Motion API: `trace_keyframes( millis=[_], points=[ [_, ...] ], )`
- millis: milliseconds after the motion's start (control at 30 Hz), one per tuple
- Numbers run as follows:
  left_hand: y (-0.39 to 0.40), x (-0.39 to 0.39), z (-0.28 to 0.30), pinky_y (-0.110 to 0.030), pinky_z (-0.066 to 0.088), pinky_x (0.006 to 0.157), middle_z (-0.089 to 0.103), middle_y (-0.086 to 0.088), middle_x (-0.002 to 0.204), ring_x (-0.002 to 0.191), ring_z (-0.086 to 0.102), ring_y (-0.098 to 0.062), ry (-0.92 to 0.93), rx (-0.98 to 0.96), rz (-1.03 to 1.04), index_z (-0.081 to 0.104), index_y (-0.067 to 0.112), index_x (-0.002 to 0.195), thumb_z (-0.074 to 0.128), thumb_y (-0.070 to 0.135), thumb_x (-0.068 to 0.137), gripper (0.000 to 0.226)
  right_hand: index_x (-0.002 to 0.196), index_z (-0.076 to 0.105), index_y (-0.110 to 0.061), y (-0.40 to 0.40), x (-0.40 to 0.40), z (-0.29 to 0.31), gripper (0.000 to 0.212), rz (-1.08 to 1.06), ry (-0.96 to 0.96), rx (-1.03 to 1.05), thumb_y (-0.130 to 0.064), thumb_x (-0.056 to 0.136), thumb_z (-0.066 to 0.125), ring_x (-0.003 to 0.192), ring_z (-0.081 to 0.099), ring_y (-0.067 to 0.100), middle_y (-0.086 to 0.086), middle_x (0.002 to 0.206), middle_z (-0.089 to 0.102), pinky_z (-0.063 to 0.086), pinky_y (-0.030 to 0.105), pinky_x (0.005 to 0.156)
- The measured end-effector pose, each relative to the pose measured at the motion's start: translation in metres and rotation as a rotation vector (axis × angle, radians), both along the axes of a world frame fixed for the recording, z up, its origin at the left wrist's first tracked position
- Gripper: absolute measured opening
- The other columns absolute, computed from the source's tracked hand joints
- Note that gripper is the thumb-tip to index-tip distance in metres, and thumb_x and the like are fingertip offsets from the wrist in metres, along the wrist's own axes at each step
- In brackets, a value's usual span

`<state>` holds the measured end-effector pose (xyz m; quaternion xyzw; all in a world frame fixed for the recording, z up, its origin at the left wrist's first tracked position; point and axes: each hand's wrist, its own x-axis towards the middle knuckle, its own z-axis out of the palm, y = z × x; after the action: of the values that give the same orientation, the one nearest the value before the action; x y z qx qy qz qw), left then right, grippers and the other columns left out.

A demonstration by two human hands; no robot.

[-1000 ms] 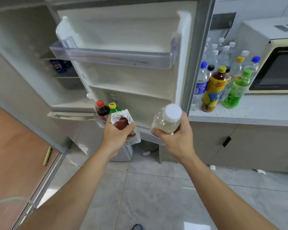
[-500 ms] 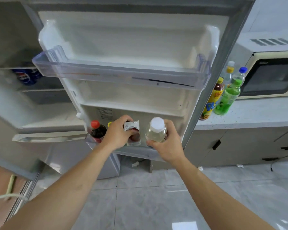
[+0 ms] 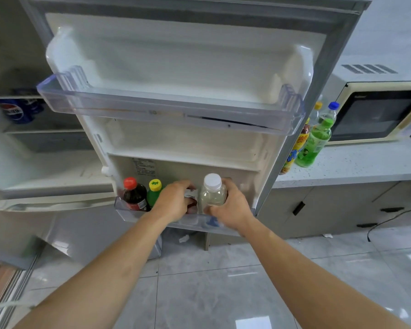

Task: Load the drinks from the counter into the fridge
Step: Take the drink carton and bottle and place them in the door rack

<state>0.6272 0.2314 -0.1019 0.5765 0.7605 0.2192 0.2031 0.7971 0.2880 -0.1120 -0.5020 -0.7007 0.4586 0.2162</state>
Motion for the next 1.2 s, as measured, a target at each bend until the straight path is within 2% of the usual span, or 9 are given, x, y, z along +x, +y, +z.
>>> trace_keyframes(
  millis=[100, 367, 500, 667, 767, 867, 967, 1067, 1200],
  points=[
    [-0.001, 0.001, 0.000, -0.032, 0.044, 0.088, 0.061, -0.011, 0.121, 0.109, 0.060, -0.029, 0.024, 0.004, -0.014, 0.065, 0.012, 0.119, 0.067, 0.004, 0.088, 0.032, 0.125, 0.046, -0.030, 0.004, 0.002, 0.000, 0.072, 0.002, -0.045, -0.020, -0.019, 0.067, 0.087, 0.094, 0.061, 0.013, -0.008, 0.105, 0.063, 0.040, 0.007, 0.064],
    [-0.008, 0.004, 0.000, -0.030, 0.039, 0.103, 0.051, -0.010, 0.141, 0.127, 0.052, -0.027, 0.046, -0.028, -0.018, 0.056, 0.017, 0.138, 0.056, 0.001, 0.093, 0.047, 0.138, 0.042, -0.024, 0.004, 0.001, 0.005, 0.078, 0.054, -0.093, -0.115, -0.012, 0.072, 0.082, 0.112, 0.060, 0.021, -0.001, 0.121, 0.063, 0.049, 0.027, 0.094],
    [-0.013, 0.010, 0.000, -0.037, 0.041, 0.107, 0.048, -0.010, 0.145, 0.130, 0.048, -0.028, 0.041, -0.017, -0.012, 0.052, 0.017, 0.141, 0.050, -0.003, 0.092, 0.053, 0.140, 0.040, -0.021, 0.006, 0.002, 0.011, 0.077, 0.087, -0.123, -0.153, -0.004, 0.074, 0.076, 0.110, 0.059, 0.021, 0.002, 0.122, 0.061, 0.048, 0.024, 0.081],
    [-0.023, 0.023, 0.000, -0.039, 0.039, 0.110, 0.048, -0.011, 0.143, 0.133, 0.044, -0.027, -0.017, 0.199, 0.118, 0.050, 0.012, 0.143, 0.053, -0.006, 0.088, 0.057, 0.143, 0.042, -0.020, 0.005, 0.004, 0.009, 0.079, 0.104, -0.096, -0.133, -0.005, 0.075, 0.079, 0.120, 0.057, 0.020, 0.001, 0.131, 0.061, 0.047, 0.030, 0.103],
    [-0.031, 0.036, 0.003, -0.029, 0.036, 0.102, 0.051, -0.007, 0.135, 0.128, 0.045, -0.023, -0.065, 0.391, 0.219, 0.053, 0.014, 0.139, 0.055, -0.008, 0.086, 0.057, 0.145, 0.043, -0.021, 0.003, 0.004, 0.007, 0.074, 0.100, -0.117, -0.033, -0.008, 0.078, 0.074, 0.124, 0.057, 0.018, -0.001, 0.134, 0.061, 0.044, 0.030, 0.109],
    [-0.036, 0.052, 0.002, -0.027, 0.034, 0.098, 0.053, -0.008, 0.128, 0.121, 0.049, -0.023, -0.096, 0.557, 0.278, 0.059, 0.010, 0.131, 0.060, -0.008, 0.085, 0.049, 0.143, 0.045, -0.023, -0.005, 0.011, 0.007, 0.067, 0.037, -0.096, 0.070, -0.013, 0.082, 0.069, 0.125, 0.056, 0.016, -0.003, 0.136, 0.060, 0.040, 0.020, 0.105],
    [-0.038, 0.069, -0.004, -0.033, 0.041, 0.096, 0.052, -0.010, 0.126, 0.117, 0.052, -0.027, -0.118, 0.664, 0.285, 0.061, 0.006, 0.126, 0.064, -0.009, 0.083, 0.046, 0.140, 0.051, -0.020, -0.018, 0.027, 0.009, 0.058, -0.050, -0.026, 0.247, -0.019, 0.085, 0.069, 0.123, 0.054, 0.012, -0.002, 0.135, 0.060, 0.041, 0.020, 0.102],
    [-0.037, 0.088, -0.013, -0.039, 0.048, 0.096, 0.049, -0.011, 0.125, 0.114, 0.055, -0.030, -0.136, 0.729, 0.233, 0.061, 0.002, 0.123, 0.065, -0.012, 0.081, 0.044, 0.124, 0.064, -0.016, -0.029, 0.052, 0.012, 0.037, -0.123, 0.096, 0.371, -0.020, 0.088, 0.069, 0.101, 0.062, 0.009, -0.004, 0.113, 0.068, 0.049, 0.020, 0.088],
    [-0.037, 0.118, -0.025, -0.045, 0.051, 0.099, 0.043, -0.010, 0.131, 0.120, 0.052, -0.027, -0.149, 0.714, 0.165, 0.061, 0.002, 0.122, 0.070, -0.013, 0.077, 0.048, 0.108, 0.069, -0.017, -0.033, 0.096, 0.008, 0.020, -0.225, 0.163, 0.356, -0.015, 0.088, 0.067, 0.081, 0.060, 0.007, -0.008, 0.093, 0.066, 0.053, 0.021, 0.076]
  ],
)
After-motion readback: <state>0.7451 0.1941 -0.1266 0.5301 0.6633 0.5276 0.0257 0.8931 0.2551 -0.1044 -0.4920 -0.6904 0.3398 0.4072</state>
